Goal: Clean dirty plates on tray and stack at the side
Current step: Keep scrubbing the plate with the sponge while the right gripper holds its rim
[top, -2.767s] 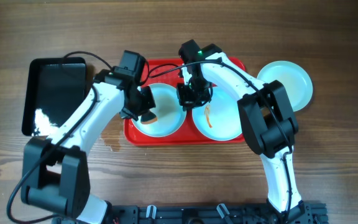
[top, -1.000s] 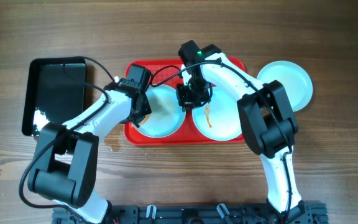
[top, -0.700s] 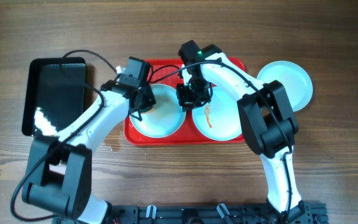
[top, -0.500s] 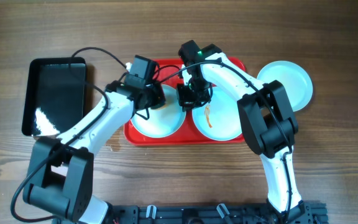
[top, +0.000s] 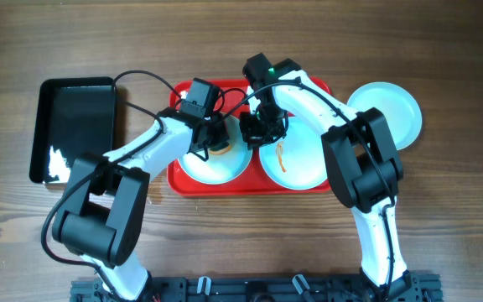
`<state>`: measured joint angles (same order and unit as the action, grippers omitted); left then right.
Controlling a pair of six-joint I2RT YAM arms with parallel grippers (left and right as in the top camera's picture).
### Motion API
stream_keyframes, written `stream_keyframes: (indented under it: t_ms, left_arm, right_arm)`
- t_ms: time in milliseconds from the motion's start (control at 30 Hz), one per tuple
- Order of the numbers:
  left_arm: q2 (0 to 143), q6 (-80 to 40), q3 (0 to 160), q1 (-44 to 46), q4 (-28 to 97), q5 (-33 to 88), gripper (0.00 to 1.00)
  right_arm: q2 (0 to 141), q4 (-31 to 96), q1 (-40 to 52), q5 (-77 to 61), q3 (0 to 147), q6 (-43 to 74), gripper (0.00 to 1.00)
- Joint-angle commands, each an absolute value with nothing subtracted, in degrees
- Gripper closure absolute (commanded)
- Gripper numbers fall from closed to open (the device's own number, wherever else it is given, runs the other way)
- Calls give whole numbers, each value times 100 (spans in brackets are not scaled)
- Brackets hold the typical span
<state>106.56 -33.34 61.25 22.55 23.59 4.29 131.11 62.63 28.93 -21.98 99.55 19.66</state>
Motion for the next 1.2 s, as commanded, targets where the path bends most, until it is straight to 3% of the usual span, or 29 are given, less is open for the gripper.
stream_keyframes:
  t_ms: [0,200,300,567,800,1167]
  left_arm:
    - [10945,-3387,6104,2257,2593,-346,96]
    - [10945,-3389,6104,1975,3614,-2366,96]
    - [10919,-3387,6121,1841,3876,-2733,96]
    - [10481,-3389,6617,1999,4305,-2123,96]
    - [9819,-3395,6976,2488,4219,-746,96]
    - [10643,-3848,6934,2724,4115,-436,96]
  right_arm:
    - [13061,6283,2891,-1973,9845,1966,96]
    - [13061,6307,2891,-1970,9845,1964,96]
    - [13061,6307,2891,-1970,9845,1964,96]
    - [13061,6313,2891,-1973,9845,1968,96]
    - [13061,6309,2891,-1973,9845,1977,96]
    - [13061,6364,2891,-1973,9845,2010,96]
